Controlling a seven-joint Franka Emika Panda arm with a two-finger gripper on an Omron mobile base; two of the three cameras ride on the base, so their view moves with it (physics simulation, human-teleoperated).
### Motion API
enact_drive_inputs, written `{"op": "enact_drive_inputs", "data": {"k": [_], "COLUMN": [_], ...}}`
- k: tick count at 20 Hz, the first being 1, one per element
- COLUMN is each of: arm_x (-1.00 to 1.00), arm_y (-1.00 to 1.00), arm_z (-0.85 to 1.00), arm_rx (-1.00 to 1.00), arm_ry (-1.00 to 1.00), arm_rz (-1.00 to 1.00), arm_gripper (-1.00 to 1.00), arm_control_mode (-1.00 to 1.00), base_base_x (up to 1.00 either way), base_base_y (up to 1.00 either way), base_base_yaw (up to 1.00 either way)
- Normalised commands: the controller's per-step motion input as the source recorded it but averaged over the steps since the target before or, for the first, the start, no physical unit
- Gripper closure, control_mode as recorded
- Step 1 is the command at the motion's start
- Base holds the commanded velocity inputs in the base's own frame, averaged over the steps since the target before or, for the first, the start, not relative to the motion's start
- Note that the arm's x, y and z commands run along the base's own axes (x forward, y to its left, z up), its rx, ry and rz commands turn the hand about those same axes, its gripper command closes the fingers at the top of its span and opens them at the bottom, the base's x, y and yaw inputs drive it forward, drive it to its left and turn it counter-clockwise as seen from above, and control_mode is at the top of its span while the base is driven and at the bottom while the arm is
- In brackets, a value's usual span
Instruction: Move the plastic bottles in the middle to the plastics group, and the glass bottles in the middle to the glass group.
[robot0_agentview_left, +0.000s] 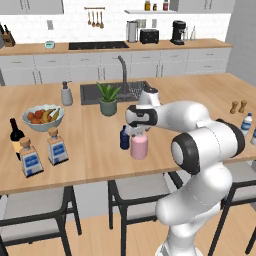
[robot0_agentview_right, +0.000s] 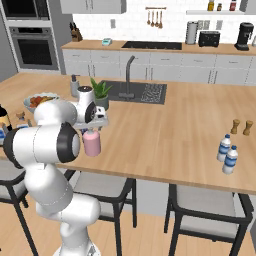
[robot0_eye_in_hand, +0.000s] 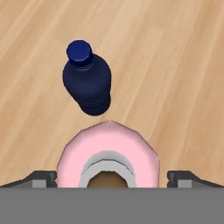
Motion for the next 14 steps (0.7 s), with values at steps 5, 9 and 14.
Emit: {"op": "enact_drive_inputs", "data": {"k": [5, 9, 14], "arm_x": [0.00, 0.00, 0.00], "arm_y": [0.07, 0.04, 0.00], "arm_z": [-0.06, -0.04, -0.05], "arm_rx": [0.00, 0.00, 0.00], "arm_ry": [-0.01, -0.04, 0.00], "arm_rz": [0.00, 0.00, 0.00], "arm_gripper": [-1.00, -1.00, -1.00], "arm_control_mode": [-1.00, -1.00, -1.00], "base_base_x": [0.00, 0.00, 0.00], "base_base_y": [0.00, 0.00, 0.00], "base_base_yaw": [0.00, 0.00, 0.00]}}
